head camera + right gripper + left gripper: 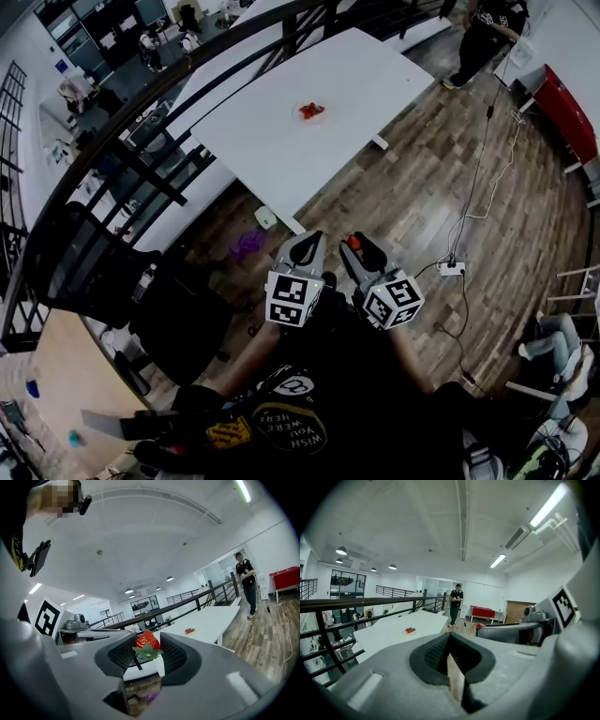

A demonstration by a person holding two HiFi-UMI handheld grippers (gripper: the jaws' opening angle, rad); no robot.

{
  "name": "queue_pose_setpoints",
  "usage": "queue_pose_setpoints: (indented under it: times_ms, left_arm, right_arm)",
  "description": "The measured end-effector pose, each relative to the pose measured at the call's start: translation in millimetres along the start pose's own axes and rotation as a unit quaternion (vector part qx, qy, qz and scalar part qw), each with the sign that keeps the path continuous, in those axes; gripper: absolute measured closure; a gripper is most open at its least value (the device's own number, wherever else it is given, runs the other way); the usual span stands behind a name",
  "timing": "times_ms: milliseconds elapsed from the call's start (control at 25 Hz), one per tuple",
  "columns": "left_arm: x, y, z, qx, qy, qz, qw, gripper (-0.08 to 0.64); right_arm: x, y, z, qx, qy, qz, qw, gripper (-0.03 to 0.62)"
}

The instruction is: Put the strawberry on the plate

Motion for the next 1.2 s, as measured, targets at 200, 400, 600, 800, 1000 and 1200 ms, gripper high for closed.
queue_pose_setpoints:
  times_ms: [200, 400, 600, 800, 1000, 1200]
  left_arm:
    - [45, 22, 5, 0.008, 0.002, 0.003, 1.0, 0.555]
    - [87, 33, 7, 0.012, 0.003, 0.001, 0.9999, 0.555]
    - [125, 55, -2, 0.026, 0.03, 0.015, 0.9991, 0.555]
    - [142, 60, -14, 0.029, 0.053, 0.007, 0.9981, 0.555]
    - [163, 56, -28, 0.01, 0.056, -0.006, 0.9984, 0.555]
    - [180, 64, -54, 0.001, 0.049, -0.017, 0.9986, 0.555]
  right_arm:
    - [24, 23, 40, -0.007, 0.012, 0.013, 1.0, 0.434]
    - [39, 37, 76, -0.013, 0.027, 0.025, 0.999, 0.434]
    - [59, 42, 107, -0.002, 0.035, 0.03, 0.999, 0.434]
    - [69, 40, 132, 0.004, 0.036, 0.022, 0.999, 0.434]
    - [85, 38, 150, 0.015, 0.033, 0.011, 0.999, 0.434]
    - [119, 42, 158, 0.015, 0.031, 0.0, 0.999, 0.434]
Point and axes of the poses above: the fingertips, and each gripper's own axes: x forward along the fingers, z to its right, y out of its top, the point moved 4 cm from there along -x, backward along the fingers, and after that the axes turned 8 degrees about -x, right-handed, at the moved point
